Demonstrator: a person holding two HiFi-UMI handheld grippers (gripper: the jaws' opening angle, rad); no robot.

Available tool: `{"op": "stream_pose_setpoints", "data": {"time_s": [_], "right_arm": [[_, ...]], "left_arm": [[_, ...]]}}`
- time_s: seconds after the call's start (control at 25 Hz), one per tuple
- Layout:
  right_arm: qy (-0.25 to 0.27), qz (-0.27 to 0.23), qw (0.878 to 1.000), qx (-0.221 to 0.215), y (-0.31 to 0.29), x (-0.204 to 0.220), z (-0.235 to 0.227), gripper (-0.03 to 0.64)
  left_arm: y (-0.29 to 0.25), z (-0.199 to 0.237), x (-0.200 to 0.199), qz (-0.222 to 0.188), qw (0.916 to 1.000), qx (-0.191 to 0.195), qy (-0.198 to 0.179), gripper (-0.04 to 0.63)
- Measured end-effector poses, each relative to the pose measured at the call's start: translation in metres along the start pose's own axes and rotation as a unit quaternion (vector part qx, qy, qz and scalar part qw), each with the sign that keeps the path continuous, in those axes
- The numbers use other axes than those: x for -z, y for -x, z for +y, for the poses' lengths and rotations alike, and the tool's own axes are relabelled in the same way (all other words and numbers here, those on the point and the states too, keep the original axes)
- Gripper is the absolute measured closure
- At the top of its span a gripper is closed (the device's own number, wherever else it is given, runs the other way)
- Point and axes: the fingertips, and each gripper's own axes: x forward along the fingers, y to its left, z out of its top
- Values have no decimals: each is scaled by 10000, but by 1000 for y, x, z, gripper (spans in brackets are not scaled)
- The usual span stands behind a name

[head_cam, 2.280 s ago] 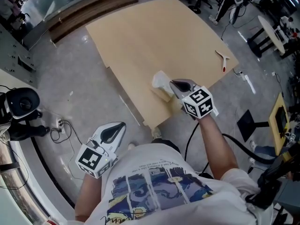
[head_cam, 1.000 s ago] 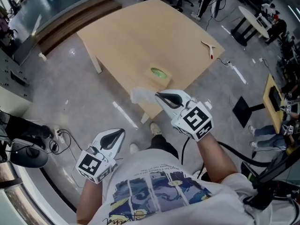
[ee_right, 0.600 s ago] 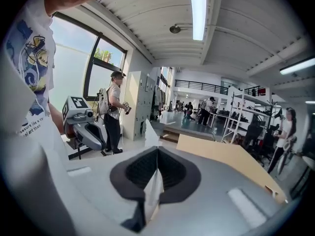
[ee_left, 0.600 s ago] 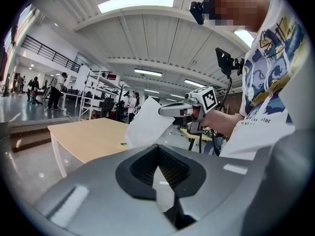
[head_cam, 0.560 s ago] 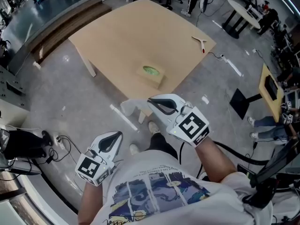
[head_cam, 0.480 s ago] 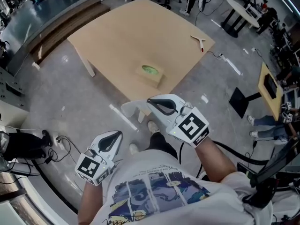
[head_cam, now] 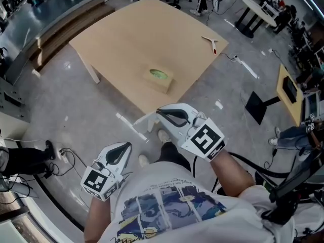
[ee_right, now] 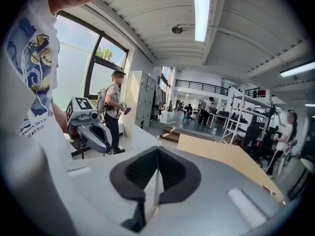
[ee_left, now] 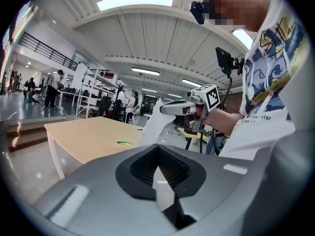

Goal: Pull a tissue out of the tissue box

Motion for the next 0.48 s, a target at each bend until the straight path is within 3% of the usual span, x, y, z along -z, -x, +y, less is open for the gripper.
{"op": "stream_pose_setpoints", "data": {"time_s": [0.48], "right_arm": [[59,-8,10000,16,-5,-5,4,614]], "left_arm": [[7,4,3,-26,10000,11,-3,589]]}}
